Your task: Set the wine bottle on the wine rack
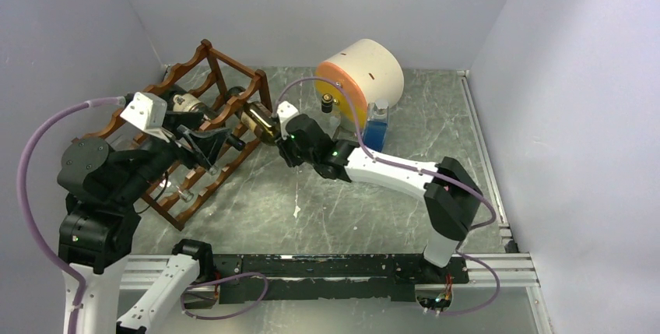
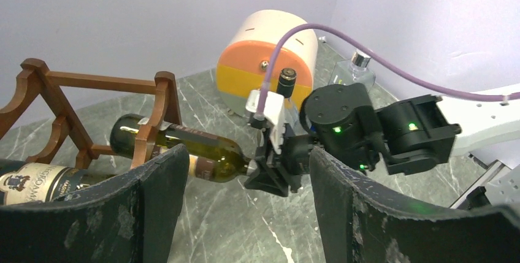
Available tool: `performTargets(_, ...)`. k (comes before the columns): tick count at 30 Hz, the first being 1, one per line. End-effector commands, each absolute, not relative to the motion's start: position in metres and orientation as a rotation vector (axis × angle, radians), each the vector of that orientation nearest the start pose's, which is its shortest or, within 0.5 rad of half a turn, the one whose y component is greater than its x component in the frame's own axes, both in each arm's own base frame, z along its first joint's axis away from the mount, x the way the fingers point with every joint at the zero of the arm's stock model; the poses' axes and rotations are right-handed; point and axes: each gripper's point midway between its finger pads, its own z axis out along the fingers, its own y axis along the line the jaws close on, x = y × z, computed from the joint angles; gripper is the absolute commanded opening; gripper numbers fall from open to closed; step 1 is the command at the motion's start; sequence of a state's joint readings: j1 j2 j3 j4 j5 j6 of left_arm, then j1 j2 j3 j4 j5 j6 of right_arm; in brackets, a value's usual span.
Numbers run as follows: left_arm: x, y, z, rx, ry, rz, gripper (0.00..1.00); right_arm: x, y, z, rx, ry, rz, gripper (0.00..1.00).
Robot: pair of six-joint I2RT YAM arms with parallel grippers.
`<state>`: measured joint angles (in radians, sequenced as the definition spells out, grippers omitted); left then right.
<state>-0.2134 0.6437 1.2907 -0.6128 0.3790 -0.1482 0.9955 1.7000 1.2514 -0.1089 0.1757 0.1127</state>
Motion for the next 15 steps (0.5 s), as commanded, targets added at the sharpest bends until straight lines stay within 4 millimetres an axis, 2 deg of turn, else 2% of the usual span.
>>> performTargets(1,0.177,-0.110,0.445,0.337,1.521,-0.584,0.76,0.316,0.436,0.213,-0.799,1.786,0.556,0.00)
performTargets(6,0.169,-0.102,0.451,0.309,1.516,-0.553,0.76,0.335,0.454,0.210,-0.841,1.772,0.581,0.00)
performTargets(7,0.168,-0.101,0.452,0.303,1.515,-0.547,0.76,0.339,0.459,0.215,-0.847,1.760,0.587,0.00)
performTargets(8,0.167,-0.099,0.452,0.297,1.518,-0.542,0.76,0.341,0.463,0.210,-0.864,1.766,0.585,0.00)
performTargets(14,0.166,-0.094,0.450,0.271,1.545,-0.518,0.76,0.363,0.485,0.210,-0.900,1.742,0.578,0.00)
performTargets(15,0.166,-0.094,0.450,0.272,1.552,-0.521,0.76,0.366,0.489,0.201,-0.911,1.751,0.574,0.00)
